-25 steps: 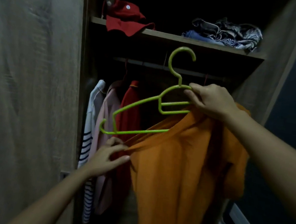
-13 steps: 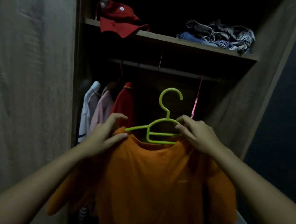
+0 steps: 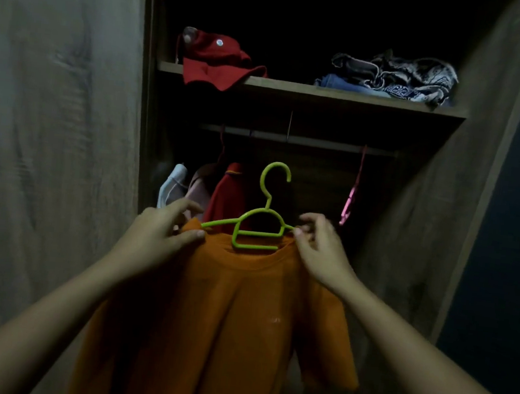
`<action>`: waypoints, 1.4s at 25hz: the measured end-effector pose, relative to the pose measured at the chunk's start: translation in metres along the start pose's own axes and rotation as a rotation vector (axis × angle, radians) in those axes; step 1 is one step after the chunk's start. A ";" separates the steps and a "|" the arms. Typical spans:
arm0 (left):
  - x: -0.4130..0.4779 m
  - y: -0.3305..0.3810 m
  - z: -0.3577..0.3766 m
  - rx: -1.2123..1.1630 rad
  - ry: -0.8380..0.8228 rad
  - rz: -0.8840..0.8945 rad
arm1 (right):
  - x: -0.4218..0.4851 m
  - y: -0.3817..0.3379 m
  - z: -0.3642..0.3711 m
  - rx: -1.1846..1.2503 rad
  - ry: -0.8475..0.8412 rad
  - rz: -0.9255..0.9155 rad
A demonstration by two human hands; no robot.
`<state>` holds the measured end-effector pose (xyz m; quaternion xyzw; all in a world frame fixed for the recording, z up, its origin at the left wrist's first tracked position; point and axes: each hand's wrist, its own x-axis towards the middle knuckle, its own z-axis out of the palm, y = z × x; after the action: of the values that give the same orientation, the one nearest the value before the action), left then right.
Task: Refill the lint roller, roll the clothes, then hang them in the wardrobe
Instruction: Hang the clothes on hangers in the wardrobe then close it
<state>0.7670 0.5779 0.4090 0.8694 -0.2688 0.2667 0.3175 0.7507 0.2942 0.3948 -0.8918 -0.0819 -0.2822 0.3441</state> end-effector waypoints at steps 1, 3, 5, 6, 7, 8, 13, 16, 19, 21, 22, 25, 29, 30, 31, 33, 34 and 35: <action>0.003 0.007 0.003 0.057 0.044 0.013 | 0.008 -0.019 0.007 0.169 -0.132 0.085; 0.010 0.024 0.017 0.128 0.115 0.003 | 0.030 -0.041 0.025 0.452 -0.314 0.250; 0.021 0.042 0.033 0.135 0.089 -0.048 | 0.055 -0.046 0.040 0.559 -0.285 0.343; 0.030 0.051 0.038 0.126 0.008 -0.084 | 0.068 -0.046 0.044 0.570 -0.239 0.371; 0.039 0.059 0.041 0.101 -0.122 -0.118 | 0.079 -0.044 0.046 0.583 -0.202 0.398; 0.050 0.068 0.043 0.063 -0.258 -0.141 | 0.089 -0.041 0.043 0.583 -0.183 0.421; 0.099 0.082 0.069 -0.148 -0.313 -0.135 | 0.145 -0.016 0.013 0.617 -0.101 0.326; 0.129 0.082 0.101 -0.329 -0.249 -0.147 | 0.185 0.006 0.006 0.579 -0.072 0.322; 0.160 0.079 0.132 -0.415 -0.202 -0.179 | 0.219 0.026 0.008 0.536 -0.064 0.336; 0.179 0.074 0.147 -0.450 -0.175 -0.202 | 0.238 0.034 0.009 0.482 -0.029 0.391; 0.189 0.071 0.154 -0.462 -0.164 -0.210 | 0.247 0.037 0.009 0.437 -0.038 0.413; 0.209 0.062 0.173 -0.483 -0.168 -0.247 | 0.265 0.050 0.009 0.245 -0.177 0.481; 0.206 0.055 0.191 -0.375 -0.255 -0.240 | 0.265 0.062 0.015 0.115 -0.263 0.472; 0.204 0.057 0.189 -0.290 -0.222 -0.197 | 0.262 0.059 0.015 0.031 -0.272 0.422; 0.202 0.060 0.181 -0.169 -0.127 -0.143 | 0.259 0.053 0.013 -0.075 -0.207 0.359; 0.200 0.068 0.149 0.008 0.246 -0.013 | 0.250 0.038 0.002 -0.104 0.176 0.126; 0.200 0.072 0.125 0.002 0.446 0.068 | 0.241 0.028 -0.007 -0.027 0.379 -0.076; 0.201 0.074 0.101 -0.019 0.611 0.156 | 0.229 0.011 -0.018 0.038 0.523 -0.327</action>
<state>0.8929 0.4000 0.5006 0.7227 -0.2295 0.5365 0.3704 0.9363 0.2626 0.5278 -0.7573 -0.1384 -0.5520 0.3203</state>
